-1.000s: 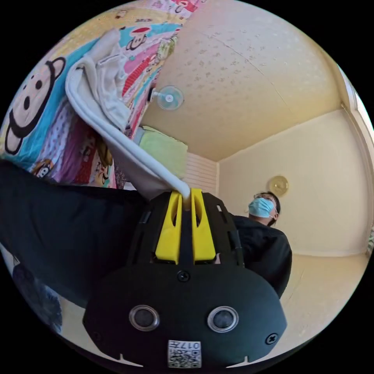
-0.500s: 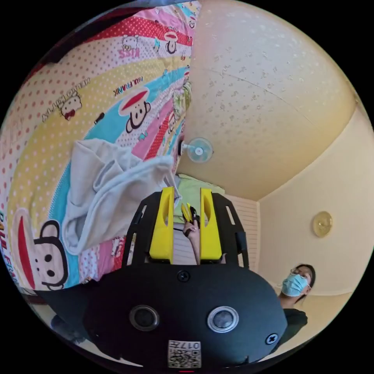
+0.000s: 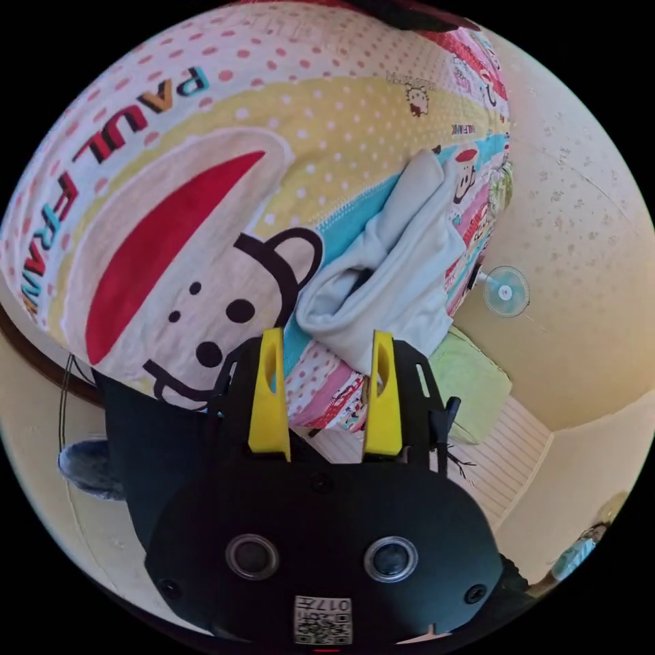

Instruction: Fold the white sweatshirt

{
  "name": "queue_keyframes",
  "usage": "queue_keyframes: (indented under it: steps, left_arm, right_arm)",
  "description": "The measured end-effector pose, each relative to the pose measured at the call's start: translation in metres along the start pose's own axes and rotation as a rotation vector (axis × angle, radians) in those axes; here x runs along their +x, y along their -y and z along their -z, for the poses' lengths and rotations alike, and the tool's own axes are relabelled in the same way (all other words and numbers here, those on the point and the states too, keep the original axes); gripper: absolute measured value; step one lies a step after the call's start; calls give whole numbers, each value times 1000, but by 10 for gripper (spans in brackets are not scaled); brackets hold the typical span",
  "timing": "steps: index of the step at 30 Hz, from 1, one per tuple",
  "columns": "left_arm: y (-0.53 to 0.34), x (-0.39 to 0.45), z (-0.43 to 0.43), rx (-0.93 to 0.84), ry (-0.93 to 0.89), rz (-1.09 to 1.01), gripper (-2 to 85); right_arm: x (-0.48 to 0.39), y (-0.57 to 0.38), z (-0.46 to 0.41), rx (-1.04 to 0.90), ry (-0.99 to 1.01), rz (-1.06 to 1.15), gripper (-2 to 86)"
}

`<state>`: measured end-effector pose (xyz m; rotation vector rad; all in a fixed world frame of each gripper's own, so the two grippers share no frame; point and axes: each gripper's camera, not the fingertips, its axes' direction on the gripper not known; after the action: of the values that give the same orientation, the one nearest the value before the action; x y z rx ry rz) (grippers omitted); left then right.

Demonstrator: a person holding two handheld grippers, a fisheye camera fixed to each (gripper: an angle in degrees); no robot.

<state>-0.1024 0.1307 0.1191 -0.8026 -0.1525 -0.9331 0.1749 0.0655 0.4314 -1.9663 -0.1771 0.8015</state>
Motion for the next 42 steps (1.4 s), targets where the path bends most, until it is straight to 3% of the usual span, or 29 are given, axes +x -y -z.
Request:
queue_keyframes:
  steps: [6, 9, 12, 17, 24, 26, 28, 30, 34, 38, 42]
  left_arm:
    - [15, -49, -31, 108, -143, 139, 97]
    - [13, -30, -42, 97, -168, 8, 64]
    - [-8, 27, -66, 5, -154, -238, 62]
    - [-93, 145, -148, -117, 111, -655, 63]
    - [-160, 171, -314, -459, 204, -835, 73]
    - [-181, 166, -352, -643, 97, -908, 49]
    - [-190, 156, -367, -737, 43, -904, 29]
    - [-189, 141, -368, -722, 108, -868, 50]
    - [-155, 96, -334, -535, 190, -705, 105]
    - [-110, 48, -298, -334, 234, -460, 146]
    - [-85, 17, -312, -338, 218, -318, 178]
  right_arm:
    - [26, -7, 9, 7, -40, -10, 5]
    - [53, -22, 11, 8, -17, -33, 5]
    - [92, -42, 11, 26, 94, -87, 5]
    - [154, -73, 3, 52, 324, -183, 7]
    - [209, -87, 7, 201, 646, -217, 39]
    - [225, -88, 10, 245, 730, -245, 60]
    - [249, -90, 13, 301, 831, -280, 85]
    - [268, -92, 15, 341, 895, -316, 105]
    - [301, -81, 21, 425, 1018, -379, 140]
    - [313, -48, 22, 374, 1005, -400, 169]
    - [329, -26, 15, 402, 1134, -459, 208]
